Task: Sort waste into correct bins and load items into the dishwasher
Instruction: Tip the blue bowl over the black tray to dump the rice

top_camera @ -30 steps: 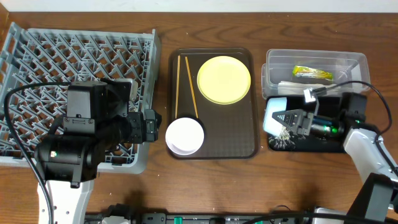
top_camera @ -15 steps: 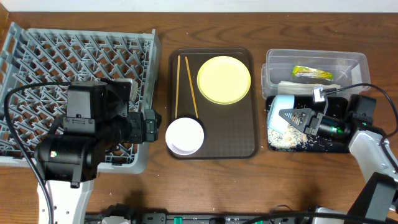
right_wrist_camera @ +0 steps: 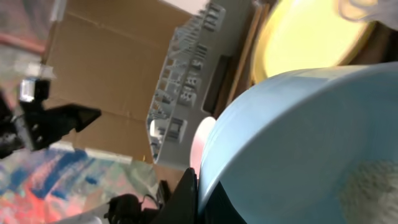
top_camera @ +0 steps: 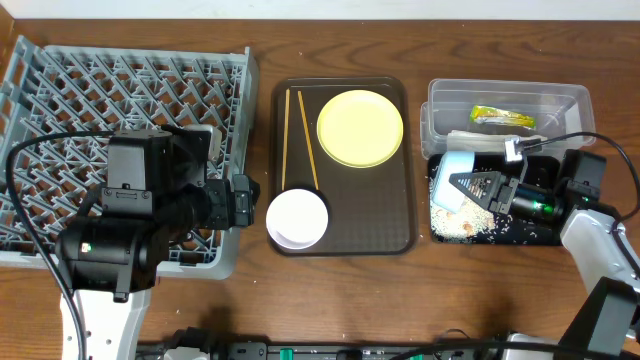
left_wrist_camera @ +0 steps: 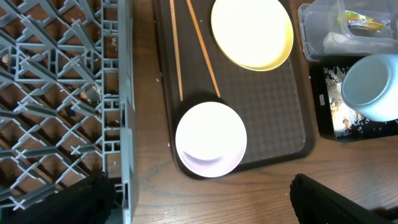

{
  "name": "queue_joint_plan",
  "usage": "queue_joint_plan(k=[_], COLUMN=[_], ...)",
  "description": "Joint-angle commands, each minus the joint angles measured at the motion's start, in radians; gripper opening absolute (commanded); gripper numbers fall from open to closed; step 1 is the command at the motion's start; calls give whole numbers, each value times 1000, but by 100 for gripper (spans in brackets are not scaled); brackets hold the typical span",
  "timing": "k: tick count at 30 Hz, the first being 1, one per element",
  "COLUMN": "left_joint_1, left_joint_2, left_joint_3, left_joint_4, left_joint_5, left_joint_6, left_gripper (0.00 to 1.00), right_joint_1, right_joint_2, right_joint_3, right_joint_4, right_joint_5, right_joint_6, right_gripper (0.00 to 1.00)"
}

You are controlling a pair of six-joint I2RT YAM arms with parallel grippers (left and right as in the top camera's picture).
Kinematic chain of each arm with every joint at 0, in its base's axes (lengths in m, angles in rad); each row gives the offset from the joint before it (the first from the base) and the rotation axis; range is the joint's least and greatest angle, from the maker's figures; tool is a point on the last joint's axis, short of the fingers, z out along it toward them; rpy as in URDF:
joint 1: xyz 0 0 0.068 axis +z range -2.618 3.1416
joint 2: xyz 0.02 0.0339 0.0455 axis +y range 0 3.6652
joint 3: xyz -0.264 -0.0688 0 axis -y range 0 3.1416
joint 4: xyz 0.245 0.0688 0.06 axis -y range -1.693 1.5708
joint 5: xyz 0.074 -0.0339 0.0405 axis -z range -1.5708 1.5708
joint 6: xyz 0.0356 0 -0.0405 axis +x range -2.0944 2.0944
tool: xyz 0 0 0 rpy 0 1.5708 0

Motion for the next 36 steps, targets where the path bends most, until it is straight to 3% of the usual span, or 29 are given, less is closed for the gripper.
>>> queue_joint_plan(k=[1, 2, 4, 5, 7, 9, 12, 15, 18, 20, 23, 26, 27, 30, 33, 36], left_joint_1=[-2, -2, -2, -2, -2, -2, -2, -2, -2, -2, -2, -2, -2, -2, -1, -2], left_joint_2=[1, 1, 1, 1, 0, 1, 0, 0, 0, 0, 0, 0, 0, 0, 0, 0], left_joint_3=[2, 2, 2, 2, 2, 2, 2, 2, 2, 2, 2, 2, 2, 2, 2, 2], left_joint_4=[-1, -5, -8, -6, -5, -8, -8, -8, -5, -7, -5, -11, -8, -7, -7, -5], left_joint_5=[-10, -10, -10, -10, -10, -9, -10, -9, -9, -9, -9, -10, -10, -9, -10, -10], left_joint_6=[-5, -5, -5, -5, -5, -5, -5, -5, -5, -5, -5, -5, -4, -5, -4, -5], left_gripper=[95, 95, 95, 95, 95, 95, 95, 95, 95, 95, 95, 95, 95, 95, 95, 95], right_joint_1=[6, 13, 19, 19, 26, 32, 36, 46, 55, 58, 69, 78, 76, 93, 97, 115], right_joint_2=[-5, -6, -6, -5, -5, -5, -9, -10, -16, -17, -24, -31, -30, -36, -39, -50], right_joint_3=[-1, -1, -1, -1, -1, -1, -1, -1, -1, -1, -1, -1, -1, -1, -1, 0], right_joint_4=[17, 35, 25, 25, 48, 51, 72, 64, 82, 66, 85, 60, 58, 129, 111, 157], right_joint_5=[-133, -169, 32, 28, -111, -56, -167, -25, -85, 84, -102, 101, 98, -107, 103, -11], right_joint_6=[5, -30, 39, 76, 8, 35, 56, 108, 87, 111, 95, 101, 148, 110, 176, 189], right_gripper=[1, 1, 1, 1, 1, 1, 1, 1, 1, 1, 1, 1, 1, 1, 1, 1])
